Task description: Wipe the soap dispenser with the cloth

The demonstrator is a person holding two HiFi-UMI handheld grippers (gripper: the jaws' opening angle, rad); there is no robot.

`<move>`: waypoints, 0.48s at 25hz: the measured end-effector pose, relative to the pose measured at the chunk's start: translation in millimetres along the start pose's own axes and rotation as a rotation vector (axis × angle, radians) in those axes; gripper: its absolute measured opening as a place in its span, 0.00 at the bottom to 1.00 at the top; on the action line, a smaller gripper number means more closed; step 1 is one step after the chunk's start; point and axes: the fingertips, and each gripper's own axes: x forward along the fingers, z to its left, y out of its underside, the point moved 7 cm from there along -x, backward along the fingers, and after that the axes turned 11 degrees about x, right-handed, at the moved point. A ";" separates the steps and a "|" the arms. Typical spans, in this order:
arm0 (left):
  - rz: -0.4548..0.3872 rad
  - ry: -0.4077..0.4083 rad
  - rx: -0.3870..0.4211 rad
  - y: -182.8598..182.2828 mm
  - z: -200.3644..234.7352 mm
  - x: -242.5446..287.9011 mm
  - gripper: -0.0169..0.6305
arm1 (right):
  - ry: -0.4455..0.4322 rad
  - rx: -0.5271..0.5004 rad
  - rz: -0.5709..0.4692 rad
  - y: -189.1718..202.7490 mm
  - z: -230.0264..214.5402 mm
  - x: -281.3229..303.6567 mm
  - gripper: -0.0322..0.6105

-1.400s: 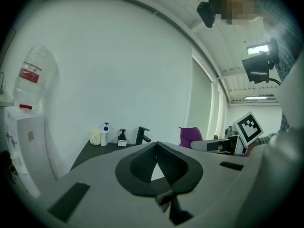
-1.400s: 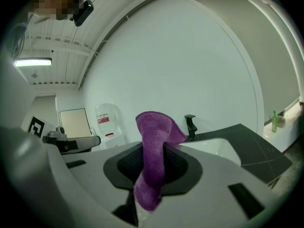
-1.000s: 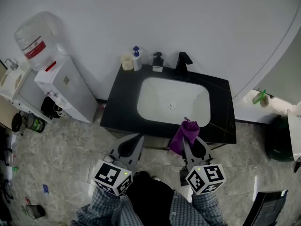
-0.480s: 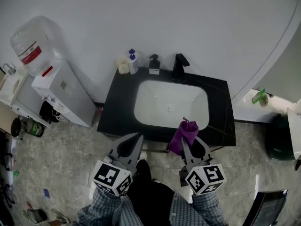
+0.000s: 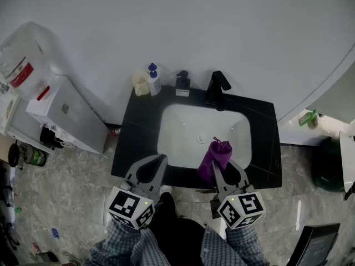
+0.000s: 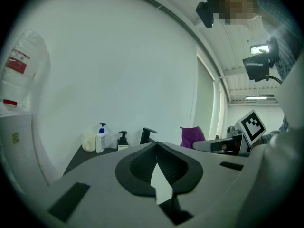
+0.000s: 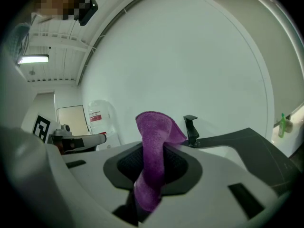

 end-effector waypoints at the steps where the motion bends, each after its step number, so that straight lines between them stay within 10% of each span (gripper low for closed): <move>1: 0.003 0.001 -0.003 0.3 10.6 8.1 0.04 | 0.002 0.003 0.003 -2.5 -0.8 13.1 0.19; 12: 0.056 0.086 0.006 1.2 103.5 85.8 0.04 | 0.092 0.051 0.000 -28.4 -14.0 131.7 0.19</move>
